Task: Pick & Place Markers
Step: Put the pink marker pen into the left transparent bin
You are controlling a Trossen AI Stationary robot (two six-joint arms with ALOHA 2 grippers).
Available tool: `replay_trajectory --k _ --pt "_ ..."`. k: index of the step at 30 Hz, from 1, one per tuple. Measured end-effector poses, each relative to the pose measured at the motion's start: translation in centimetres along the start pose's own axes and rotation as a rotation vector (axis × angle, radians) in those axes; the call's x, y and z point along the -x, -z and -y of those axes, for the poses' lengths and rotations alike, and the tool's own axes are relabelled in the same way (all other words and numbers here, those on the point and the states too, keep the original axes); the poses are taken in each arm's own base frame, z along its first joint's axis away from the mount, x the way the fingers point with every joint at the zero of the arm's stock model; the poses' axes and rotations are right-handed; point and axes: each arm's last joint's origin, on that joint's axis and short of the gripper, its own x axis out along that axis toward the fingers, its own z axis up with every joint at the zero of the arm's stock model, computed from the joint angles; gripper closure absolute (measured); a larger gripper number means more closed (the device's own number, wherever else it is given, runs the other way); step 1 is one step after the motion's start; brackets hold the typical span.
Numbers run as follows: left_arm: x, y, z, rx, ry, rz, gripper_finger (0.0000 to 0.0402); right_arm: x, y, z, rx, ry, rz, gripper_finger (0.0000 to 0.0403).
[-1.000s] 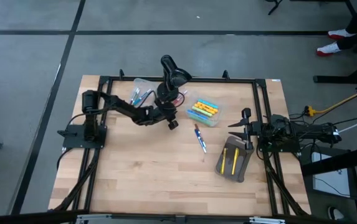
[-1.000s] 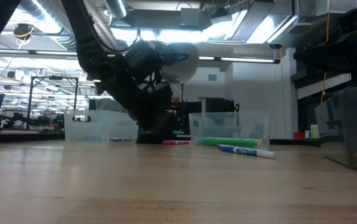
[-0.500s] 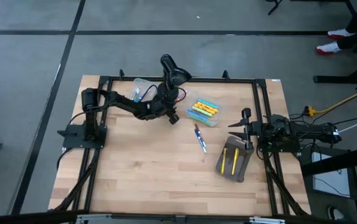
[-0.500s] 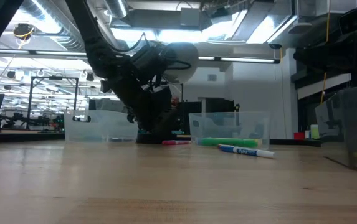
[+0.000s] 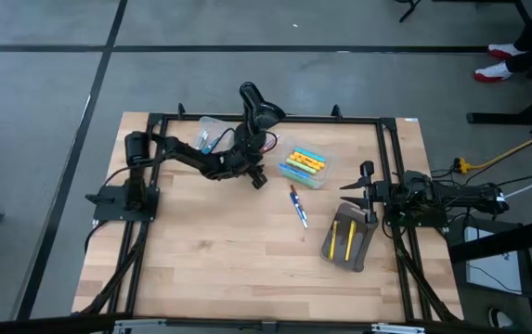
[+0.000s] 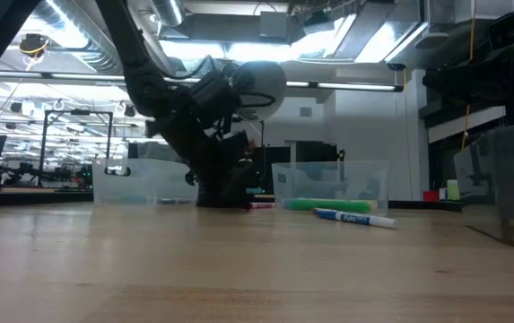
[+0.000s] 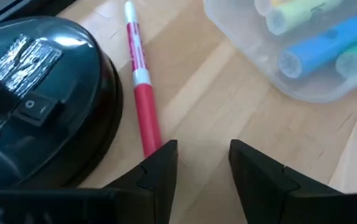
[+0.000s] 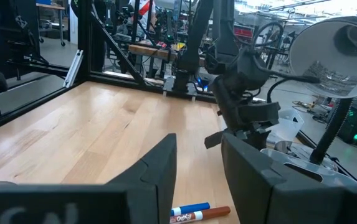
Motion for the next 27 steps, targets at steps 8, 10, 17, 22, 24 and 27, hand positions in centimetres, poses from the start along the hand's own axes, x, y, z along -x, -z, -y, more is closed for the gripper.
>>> replay_trajectory --k 8,10,17,22,24,27 --pt "-0.3 0.4 0.7 -0.124 -0.025 0.016 0.0258 0.0 0.0 0.0 0.000 0.000 0.000 0.0276" --pt "-0.2 0.3 0.9 -0.170 -0.021 0.031 0.0258 0.0 0.0 0.0 0.000 0.000 0.000 0.0276" --pt "-0.4 0.2 0.4 -0.170 -0.022 0.034 0.0258 0.0 0.0 0.0 0.000 0.000 0.000 0.0276" --pt "-0.5 0.0 0.0 -0.157 0.003 0.036 0.0260 0.0 0.0 0.0 0.000 0.000 0.000 0.0276" --pt "-0.6 0.0 -0.1 -0.162 0.058 0.029 0.0268 0.0 0.0 0.0 0.000 0.000 0.000 0.0276" --pt "-0.7 0.0 -0.3 -0.200 0.176 0.017 0.0286 0.0 0.0 0.0 0.000 0.001 0.000 0.0276"
